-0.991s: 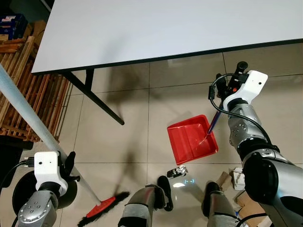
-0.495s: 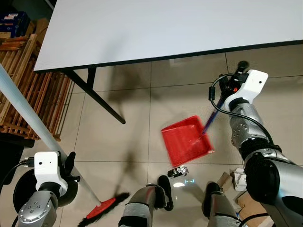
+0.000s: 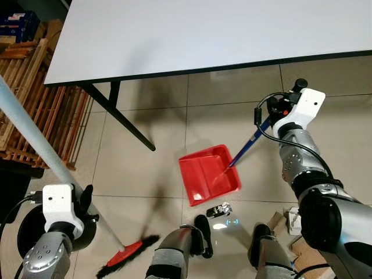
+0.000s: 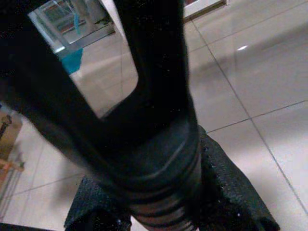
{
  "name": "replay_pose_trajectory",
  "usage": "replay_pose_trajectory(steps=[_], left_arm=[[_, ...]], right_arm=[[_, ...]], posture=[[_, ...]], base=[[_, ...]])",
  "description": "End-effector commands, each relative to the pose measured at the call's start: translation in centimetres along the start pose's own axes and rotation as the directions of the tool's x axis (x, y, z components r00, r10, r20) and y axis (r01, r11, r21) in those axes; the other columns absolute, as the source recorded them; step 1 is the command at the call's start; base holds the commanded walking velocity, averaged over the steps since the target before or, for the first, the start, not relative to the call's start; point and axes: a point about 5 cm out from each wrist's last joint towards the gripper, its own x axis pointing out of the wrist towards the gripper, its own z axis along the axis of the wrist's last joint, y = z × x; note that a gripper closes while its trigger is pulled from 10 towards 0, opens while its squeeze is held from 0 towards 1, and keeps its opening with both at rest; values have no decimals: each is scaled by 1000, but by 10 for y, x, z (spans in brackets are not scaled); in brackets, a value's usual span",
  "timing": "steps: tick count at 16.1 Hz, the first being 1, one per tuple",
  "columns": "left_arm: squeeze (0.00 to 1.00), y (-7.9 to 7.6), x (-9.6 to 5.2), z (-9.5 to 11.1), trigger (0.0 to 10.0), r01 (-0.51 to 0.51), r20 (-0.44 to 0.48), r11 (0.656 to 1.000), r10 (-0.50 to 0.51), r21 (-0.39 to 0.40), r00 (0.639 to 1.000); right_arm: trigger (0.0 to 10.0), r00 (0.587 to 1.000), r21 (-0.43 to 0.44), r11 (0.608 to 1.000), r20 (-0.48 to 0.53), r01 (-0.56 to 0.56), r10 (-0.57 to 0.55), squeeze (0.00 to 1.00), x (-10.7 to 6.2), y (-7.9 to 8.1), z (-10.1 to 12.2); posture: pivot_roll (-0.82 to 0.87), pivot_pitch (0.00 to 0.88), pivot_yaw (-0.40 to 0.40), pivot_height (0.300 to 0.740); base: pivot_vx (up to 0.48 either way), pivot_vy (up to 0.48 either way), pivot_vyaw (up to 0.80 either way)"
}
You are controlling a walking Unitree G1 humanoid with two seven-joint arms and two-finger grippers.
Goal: Sweep floor
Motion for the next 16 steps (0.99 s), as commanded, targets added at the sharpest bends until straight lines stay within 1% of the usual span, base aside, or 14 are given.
replay_pose_trajectory(steps=[1,4,9,11,14,15,16], left_arm=[[0,8,-5,-10,10000,-37,-39,999,38,16,999],[0,0,6,-13,10000,-28,-38,1000,28,0,999],[0,-24,32,-10,10000,4,1,999,-4,-51,1000],[0,-35,46,-3,10000,30,29,998,-29,-57,999],[0,-45,60,2,10000,43,51,996,-39,-77,998],[0,-50,65,4,10000,51,64,995,-46,-84,997],[0,-55,70,5,10000,59,74,994,-52,-90,996]], right_arm=[[10000,999,-10,1000,-42,0,-1,0,-5,0,-13],[10000,998,-56,998,-49,28,-31,0,-8,-9,-15],[10000,997,-105,994,-54,41,-47,0,-16,-18,-23],[10000,997,-110,993,-55,53,-60,0,-20,-23,-27],[10000,995,-100,992,-47,83,-88,0,-23,-31,-27],[4471,995,-103,991,-41,83,-87,0,-24,-33,-26],[1608,995,-109,991,-40,81,-86,0,-24,-35,-25]], posture=[[132,362,281,740],[88,335,255,740],[6,277,217,740],[-35,235,199,740],[-69,200,180,740],[-87,183,170,740],[-103,168,162,740]], base=[[0,0,0],[0,0,0],[0,0,0],[0,0,0],[0,0,0],[0,0,0],[0,0,0]])
